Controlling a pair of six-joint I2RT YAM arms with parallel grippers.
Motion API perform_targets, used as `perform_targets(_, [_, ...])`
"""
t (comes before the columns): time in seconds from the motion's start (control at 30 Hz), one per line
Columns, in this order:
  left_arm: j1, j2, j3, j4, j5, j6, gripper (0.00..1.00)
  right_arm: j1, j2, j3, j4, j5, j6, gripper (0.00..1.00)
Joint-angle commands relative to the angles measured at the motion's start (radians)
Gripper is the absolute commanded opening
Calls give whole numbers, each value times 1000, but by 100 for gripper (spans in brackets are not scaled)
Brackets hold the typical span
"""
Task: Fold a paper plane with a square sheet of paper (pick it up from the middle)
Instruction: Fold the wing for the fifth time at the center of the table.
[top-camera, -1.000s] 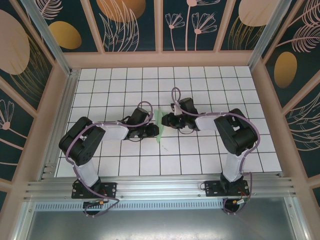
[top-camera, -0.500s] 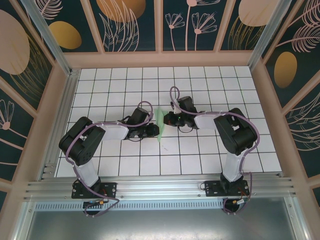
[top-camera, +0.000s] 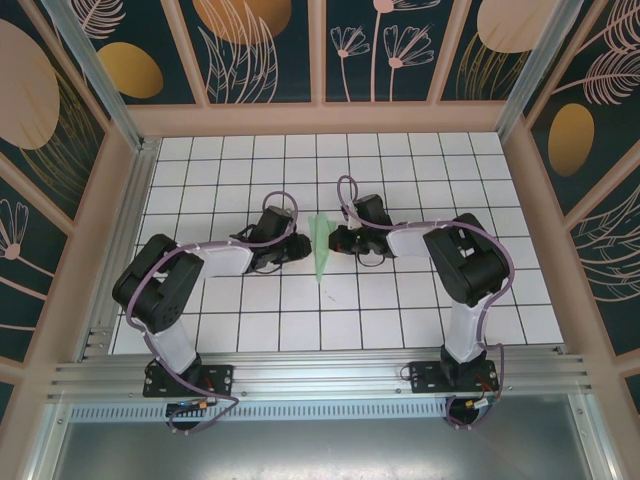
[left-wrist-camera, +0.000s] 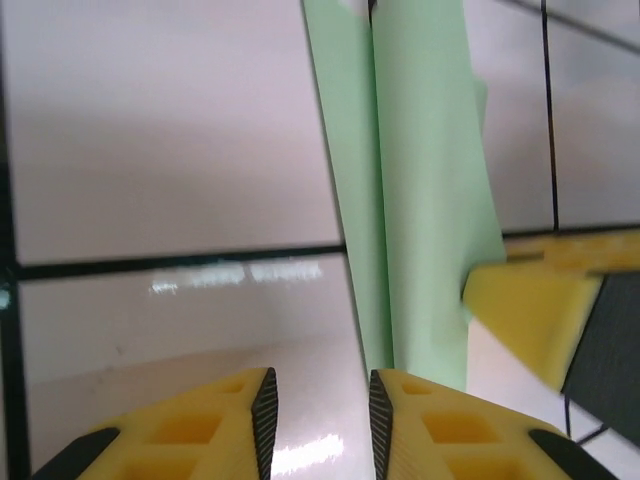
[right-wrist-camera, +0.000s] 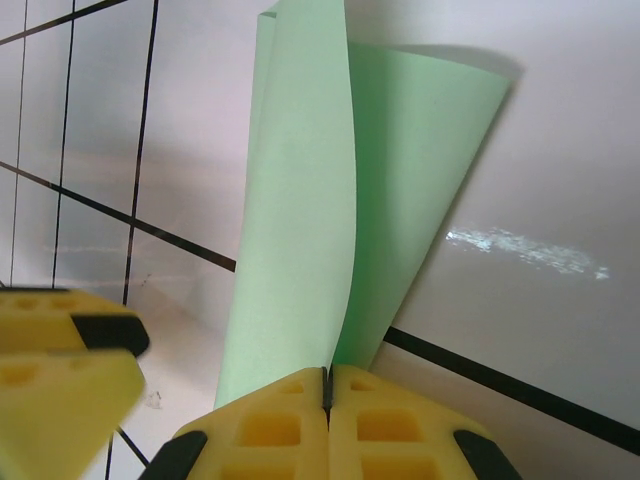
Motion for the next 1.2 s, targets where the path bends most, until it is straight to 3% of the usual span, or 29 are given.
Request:
perform_targets(0.0, [14, 19, 65, -1, -62, -19, 27, 2, 14, 23, -13, 8, -18, 3])
perform_targets(0.2, [14, 118, 176, -55, -80, -12, 9, 0, 21, 23, -12, 2, -17, 2])
perform_targets(0.4, [14, 187, 241, -82, -62, 8, 0, 0, 23, 27, -11, -3, -15, 2])
perform_targets(0.63, [14, 234, 263, -90, -18, 27, 0, 0, 32, 48, -19, -15, -24, 2])
perform_targets(1.17, [14, 251, 253, -139, -29, 92, 0, -6, 58, 111, -74, 17, -70, 1])
